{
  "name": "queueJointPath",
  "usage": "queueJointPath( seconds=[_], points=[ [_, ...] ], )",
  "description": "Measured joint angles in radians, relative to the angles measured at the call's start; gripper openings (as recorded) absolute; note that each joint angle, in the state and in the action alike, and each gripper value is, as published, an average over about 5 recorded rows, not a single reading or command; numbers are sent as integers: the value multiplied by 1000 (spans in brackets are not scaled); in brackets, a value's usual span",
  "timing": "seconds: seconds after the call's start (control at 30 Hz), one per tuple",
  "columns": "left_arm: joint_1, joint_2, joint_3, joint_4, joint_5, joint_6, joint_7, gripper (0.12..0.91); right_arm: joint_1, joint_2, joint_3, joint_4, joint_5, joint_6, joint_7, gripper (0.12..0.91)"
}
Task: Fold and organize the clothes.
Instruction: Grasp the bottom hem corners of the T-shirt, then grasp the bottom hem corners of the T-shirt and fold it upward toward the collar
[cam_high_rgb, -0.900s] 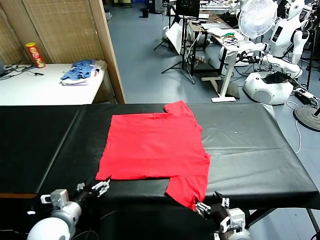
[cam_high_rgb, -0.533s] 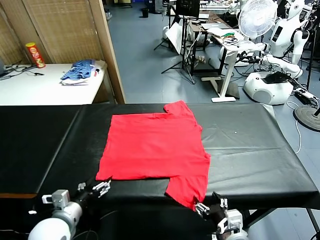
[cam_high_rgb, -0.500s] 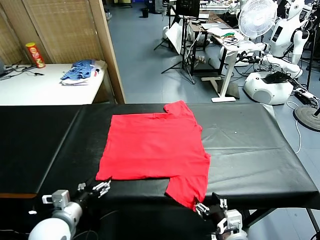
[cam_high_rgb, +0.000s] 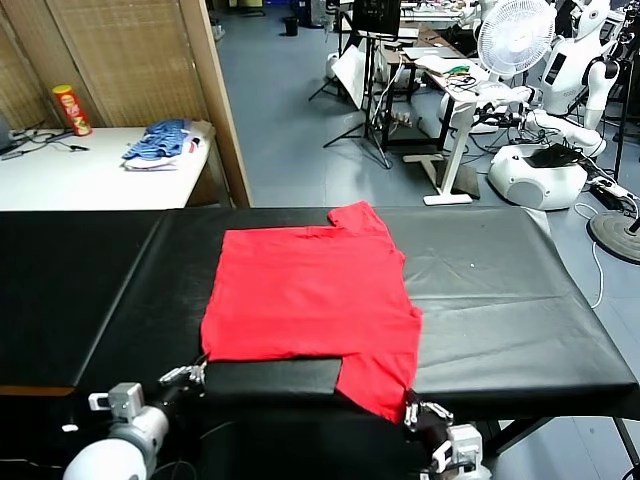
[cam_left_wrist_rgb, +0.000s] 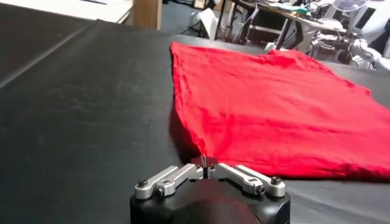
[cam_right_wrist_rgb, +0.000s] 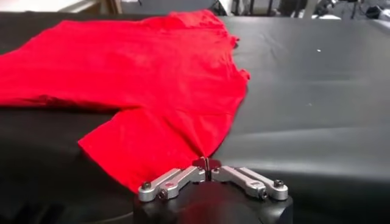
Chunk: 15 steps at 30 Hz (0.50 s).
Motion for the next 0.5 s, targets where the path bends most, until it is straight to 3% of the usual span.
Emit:
queueJointPath(
  seconds=[0.23,0.5],
  points=[
    [42,0,-23,-73,-40,-43,-20,125,102,-35,51,-32,109,87,-30,123],
    [-95,4,9,-56,-61,-56,-48,125,329,-80,37,-178,173,185,-74,123]
  ],
)
